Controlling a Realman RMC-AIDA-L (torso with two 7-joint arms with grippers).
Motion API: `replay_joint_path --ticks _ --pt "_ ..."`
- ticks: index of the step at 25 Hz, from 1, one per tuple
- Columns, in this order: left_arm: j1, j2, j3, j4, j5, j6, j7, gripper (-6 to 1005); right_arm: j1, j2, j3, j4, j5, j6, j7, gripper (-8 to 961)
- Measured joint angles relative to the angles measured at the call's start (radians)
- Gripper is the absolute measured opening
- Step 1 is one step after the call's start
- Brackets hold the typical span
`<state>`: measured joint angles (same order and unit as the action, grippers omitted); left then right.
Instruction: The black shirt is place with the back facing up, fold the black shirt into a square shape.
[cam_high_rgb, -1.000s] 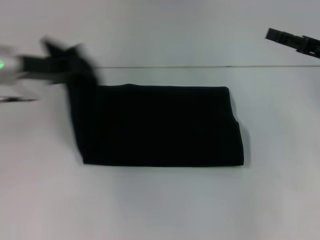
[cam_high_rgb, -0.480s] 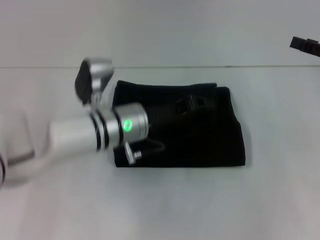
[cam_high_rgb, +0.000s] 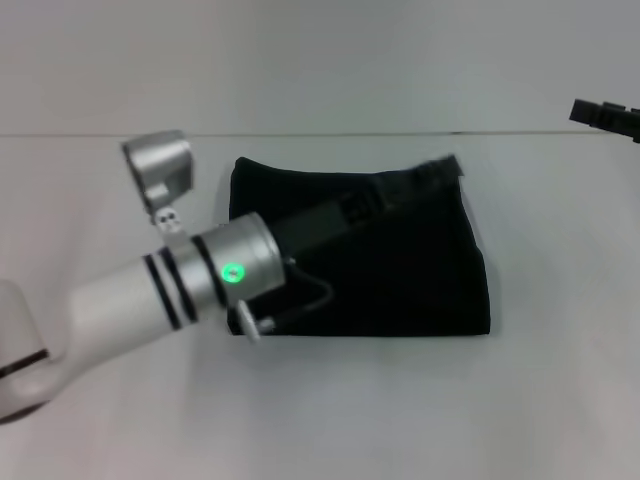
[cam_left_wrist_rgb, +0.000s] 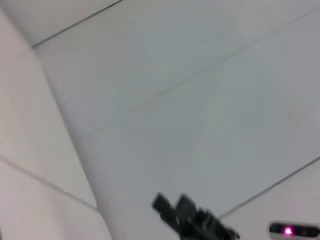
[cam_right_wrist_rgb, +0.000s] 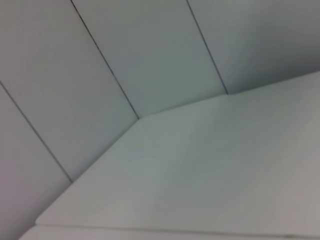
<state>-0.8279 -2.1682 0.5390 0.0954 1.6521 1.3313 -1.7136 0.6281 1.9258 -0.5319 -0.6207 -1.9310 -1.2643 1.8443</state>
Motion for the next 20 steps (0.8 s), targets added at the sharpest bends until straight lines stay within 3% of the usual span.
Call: replay_joint_path --ticks 4,5,9,13,18,20 --pt "0.048 0.007 0.005 0.081 0.000 -0.009 -0.010 357 0.013 -0.018 -0.003 -0.003 -0.052 -0.014 0.069 703" --pt "0.089 0.021 0.010 0.158 0.000 -0.044 -0.027 377 0.015 -0.025 -0.006 -0.003 -0.067 -0.017 0.092 703" --pt "0.129 0.055 0.012 0.241 0.005 -0.103 -0.052 547 0.017 -0.039 -0.013 -0.003 -0.094 -0.029 0.151 703" --pt "0.129 0.081 0.011 0.297 0.067 -0.217 -0.135 792 0.010 -0.043 -0.006 -0.003 -0.093 -0.033 0.169 704" --pt "0.099 0.096 0.012 0.324 0.185 -0.361 -0.237 954 0.006 -0.035 -0.005 0.000 -0.091 -0.032 0.165 704" --pt "0.094 0.099 0.012 0.329 0.217 -0.377 -0.243 952 0.004 -0.033 -0.009 0.000 -0.093 -0.033 0.163 704"
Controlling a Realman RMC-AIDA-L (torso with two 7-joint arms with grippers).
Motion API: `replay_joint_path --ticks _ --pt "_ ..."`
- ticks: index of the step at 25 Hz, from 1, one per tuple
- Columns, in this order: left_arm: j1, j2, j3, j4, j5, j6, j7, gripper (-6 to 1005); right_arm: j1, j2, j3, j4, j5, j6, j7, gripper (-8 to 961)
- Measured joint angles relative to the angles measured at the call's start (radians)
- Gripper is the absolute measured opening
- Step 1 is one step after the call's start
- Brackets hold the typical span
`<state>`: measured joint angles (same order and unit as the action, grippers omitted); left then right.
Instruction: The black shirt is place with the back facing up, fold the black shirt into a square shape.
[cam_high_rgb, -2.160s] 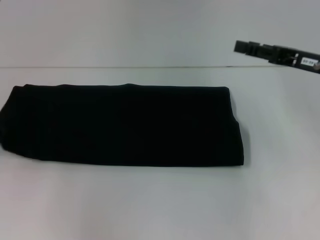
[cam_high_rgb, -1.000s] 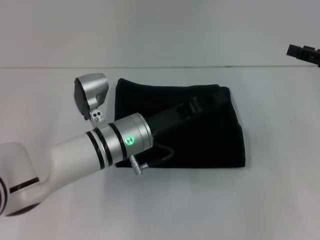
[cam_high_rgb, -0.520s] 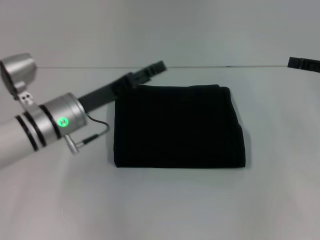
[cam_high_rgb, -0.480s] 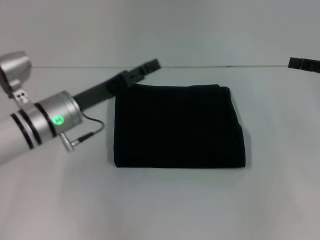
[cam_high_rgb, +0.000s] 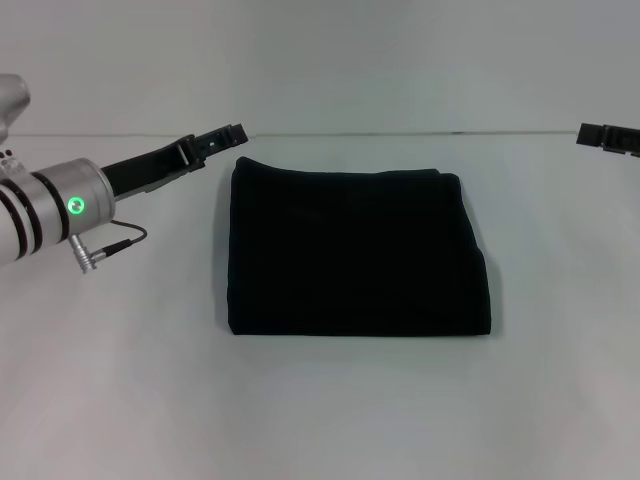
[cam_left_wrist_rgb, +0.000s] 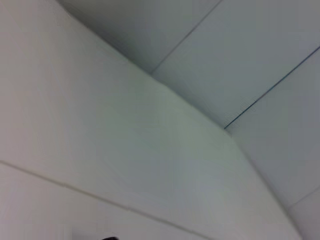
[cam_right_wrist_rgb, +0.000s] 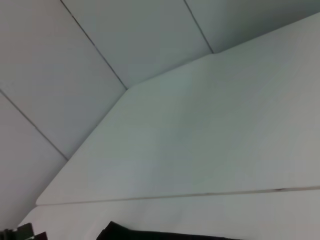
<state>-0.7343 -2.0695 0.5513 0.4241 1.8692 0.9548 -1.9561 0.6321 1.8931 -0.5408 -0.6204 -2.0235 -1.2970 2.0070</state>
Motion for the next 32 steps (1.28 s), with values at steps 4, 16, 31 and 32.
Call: replay_joint_path --ticks 4,16,31,32 --pt "0.008 -0.005 0.006 0.018 0.029 0.070 0.141 950 -0.006 0.000 0.005 0.000 0.000 0.007 -0.015 704" --pt "0.011 -0.094 0.093 0.007 0.027 0.069 0.721 950 -0.009 0.005 0.010 0.008 0.005 0.022 -0.047 704" --pt "0.001 -0.099 0.098 -0.082 0.008 0.046 0.870 950 -0.013 0.007 0.008 0.011 0.000 0.022 -0.052 703" --pt "0.001 -0.099 0.098 -0.090 0.008 0.041 0.882 950 -0.014 0.008 0.008 0.012 0.000 0.022 -0.053 703"
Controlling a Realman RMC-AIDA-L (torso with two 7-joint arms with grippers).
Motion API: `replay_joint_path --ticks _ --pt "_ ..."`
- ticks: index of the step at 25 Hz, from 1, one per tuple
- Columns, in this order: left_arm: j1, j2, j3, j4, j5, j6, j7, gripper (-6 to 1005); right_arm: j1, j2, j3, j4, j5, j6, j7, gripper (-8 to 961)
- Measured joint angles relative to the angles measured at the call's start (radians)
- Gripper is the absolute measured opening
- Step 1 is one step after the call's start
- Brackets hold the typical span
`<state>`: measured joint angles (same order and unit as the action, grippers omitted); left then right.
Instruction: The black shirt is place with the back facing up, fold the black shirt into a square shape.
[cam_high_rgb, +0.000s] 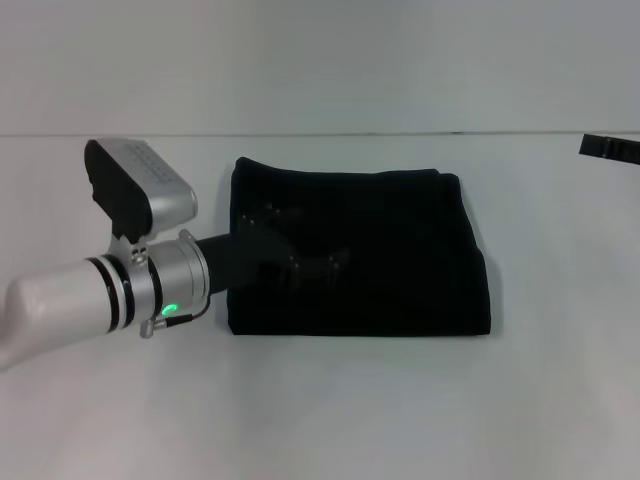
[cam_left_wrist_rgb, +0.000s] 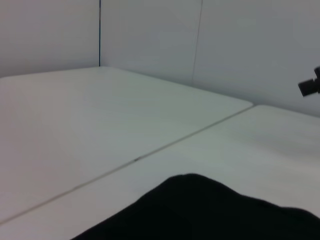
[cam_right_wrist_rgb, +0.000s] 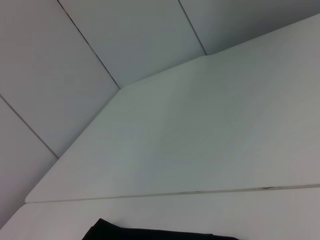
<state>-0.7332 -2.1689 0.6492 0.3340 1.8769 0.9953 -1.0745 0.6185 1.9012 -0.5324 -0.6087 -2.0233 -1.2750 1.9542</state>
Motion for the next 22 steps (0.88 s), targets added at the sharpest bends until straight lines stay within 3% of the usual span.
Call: replay_joint_path --ticks 10,22 --pt "-0.011 -0.004 -0.002 -0.072 -0.038 -0.087 0.104 951 0.000 0.010 -0.003 0.001 0.000 0.000 -0.002 703" --pt "-0.005 -0.005 -0.002 -0.088 -0.038 -0.068 0.117 951 0.010 0.013 -0.003 0.001 0.001 0.000 -0.011 703"
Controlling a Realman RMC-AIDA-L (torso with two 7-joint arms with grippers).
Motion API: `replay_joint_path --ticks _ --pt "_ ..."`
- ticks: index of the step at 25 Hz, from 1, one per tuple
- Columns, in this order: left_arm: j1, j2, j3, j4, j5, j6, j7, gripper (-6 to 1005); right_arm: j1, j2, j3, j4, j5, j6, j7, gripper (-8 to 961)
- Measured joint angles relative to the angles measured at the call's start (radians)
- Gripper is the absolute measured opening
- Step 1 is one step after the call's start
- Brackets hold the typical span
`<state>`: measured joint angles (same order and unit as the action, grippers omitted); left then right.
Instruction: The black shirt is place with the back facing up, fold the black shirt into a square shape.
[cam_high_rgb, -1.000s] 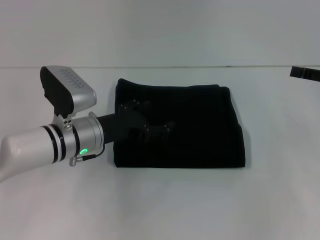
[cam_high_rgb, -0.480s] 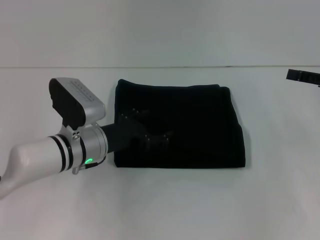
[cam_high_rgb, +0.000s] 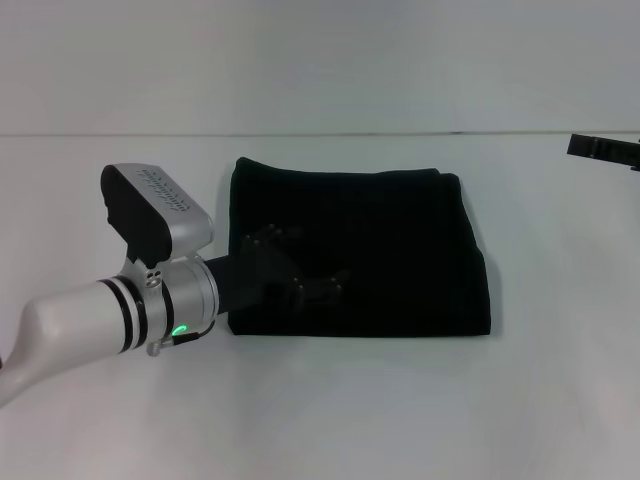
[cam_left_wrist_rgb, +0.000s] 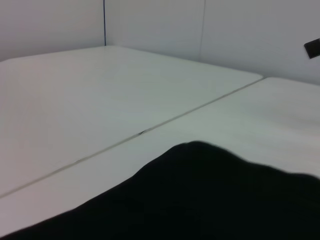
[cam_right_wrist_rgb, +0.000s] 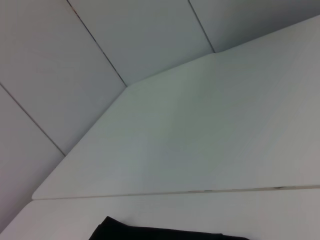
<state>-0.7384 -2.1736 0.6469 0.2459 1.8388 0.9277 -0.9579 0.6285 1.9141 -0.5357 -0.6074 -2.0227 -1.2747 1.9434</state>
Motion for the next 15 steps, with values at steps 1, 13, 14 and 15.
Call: replay_joint_path --ticks 1,13,14,15 --pt "0.002 0.001 -0.002 0.002 -0.005 0.024 -0.002 951 0.000 0.000 0.001 0.000 0.000 0.000 -0.001 703" --pt "-0.047 -0.001 -0.013 -0.038 -0.065 0.013 0.001 951 0.002 0.006 0.004 0.000 0.004 0.000 -0.002 703" --pt "-0.052 -0.001 -0.013 -0.045 -0.065 -0.006 0.001 951 0.002 0.007 0.004 0.000 0.004 0.000 -0.002 703" --pt "-0.060 -0.002 -0.011 -0.055 -0.066 -0.034 0.001 951 0.002 0.008 0.005 0.000 0.004 0.000 -0.002 703"
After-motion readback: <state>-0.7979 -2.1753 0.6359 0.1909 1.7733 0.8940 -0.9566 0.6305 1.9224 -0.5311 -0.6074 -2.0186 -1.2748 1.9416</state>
